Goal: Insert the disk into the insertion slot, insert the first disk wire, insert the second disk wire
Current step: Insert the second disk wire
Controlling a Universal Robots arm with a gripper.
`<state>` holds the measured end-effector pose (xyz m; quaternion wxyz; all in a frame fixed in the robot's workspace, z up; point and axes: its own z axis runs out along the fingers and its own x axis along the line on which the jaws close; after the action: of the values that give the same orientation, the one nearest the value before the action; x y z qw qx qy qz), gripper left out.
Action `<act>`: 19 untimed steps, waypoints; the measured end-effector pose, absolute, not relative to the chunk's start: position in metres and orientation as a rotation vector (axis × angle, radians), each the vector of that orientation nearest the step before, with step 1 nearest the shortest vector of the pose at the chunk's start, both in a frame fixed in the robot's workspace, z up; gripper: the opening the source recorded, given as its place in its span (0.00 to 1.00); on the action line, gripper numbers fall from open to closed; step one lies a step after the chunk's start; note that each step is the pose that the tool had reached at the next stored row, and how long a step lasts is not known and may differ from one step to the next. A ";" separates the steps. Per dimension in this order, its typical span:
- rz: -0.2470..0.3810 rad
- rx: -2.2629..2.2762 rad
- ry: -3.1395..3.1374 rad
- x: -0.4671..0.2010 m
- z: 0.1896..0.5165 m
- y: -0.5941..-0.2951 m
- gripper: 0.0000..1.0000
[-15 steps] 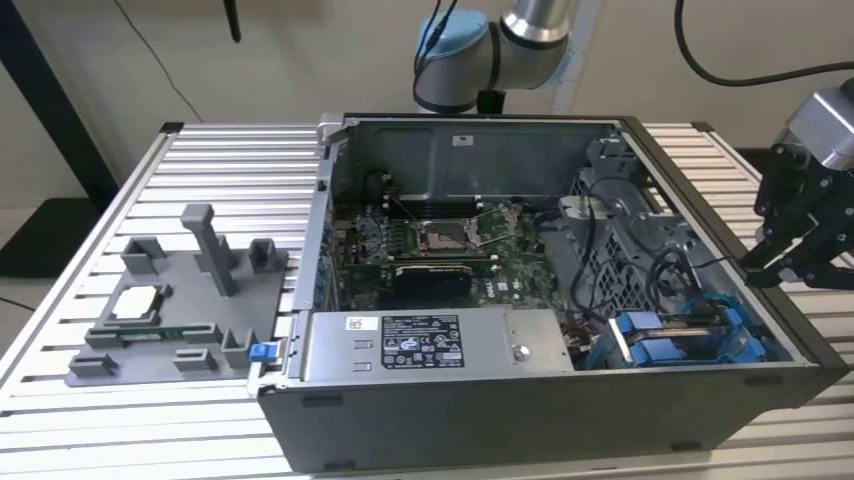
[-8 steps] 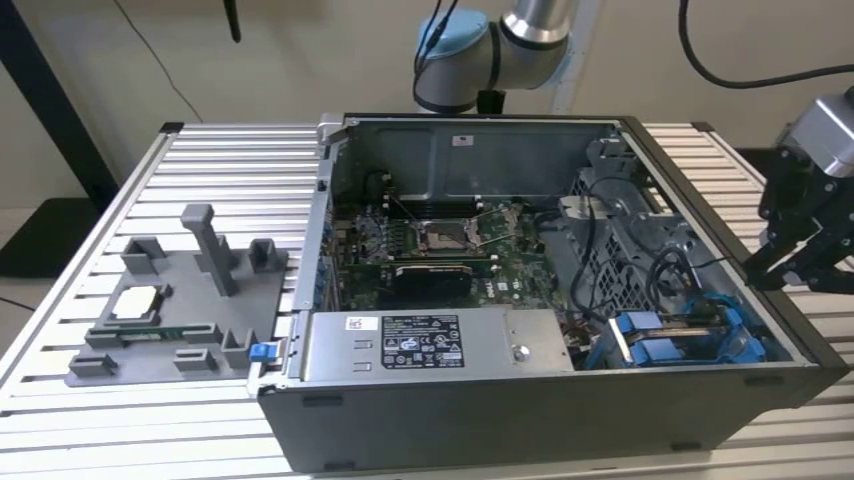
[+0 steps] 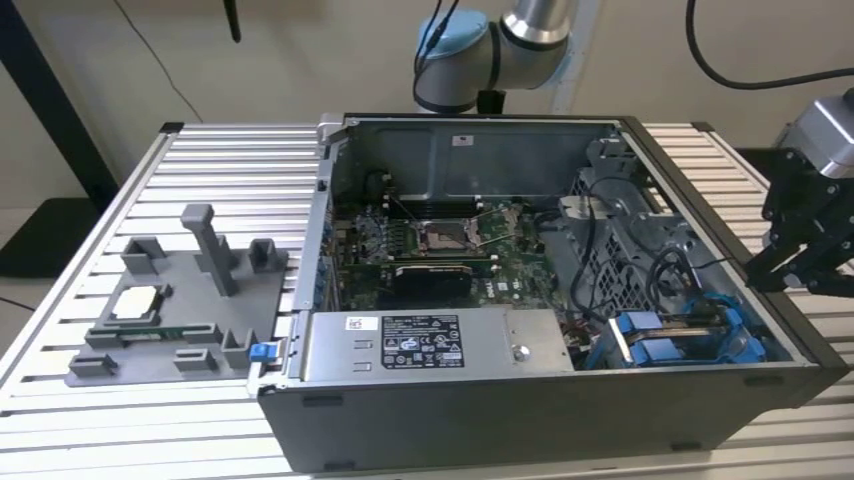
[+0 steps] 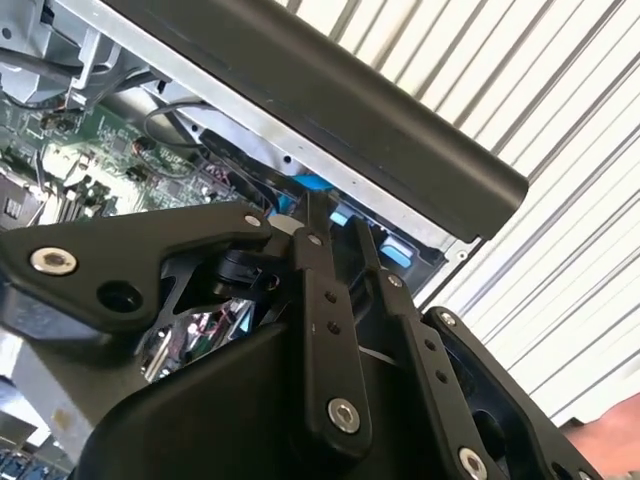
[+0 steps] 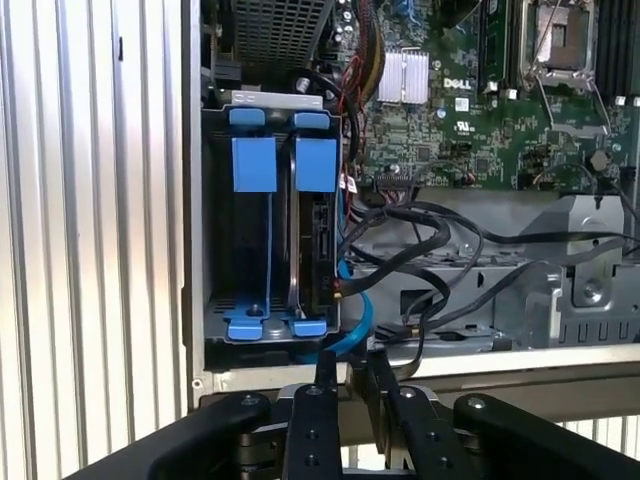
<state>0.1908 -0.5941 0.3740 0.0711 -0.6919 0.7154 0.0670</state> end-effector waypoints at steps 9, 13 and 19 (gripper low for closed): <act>0.221 -2.057 2.151 0.191 0.372 -0.594 1.00; 0.227 -2.053 2.149 0.191 0.372 -0.594 1.00; 0.238 -2.047 2.143 0.191 0.372 -0.594 1.00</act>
<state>0.1909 -0.5941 0.3716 0.0842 -0.6861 0.7182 0.0797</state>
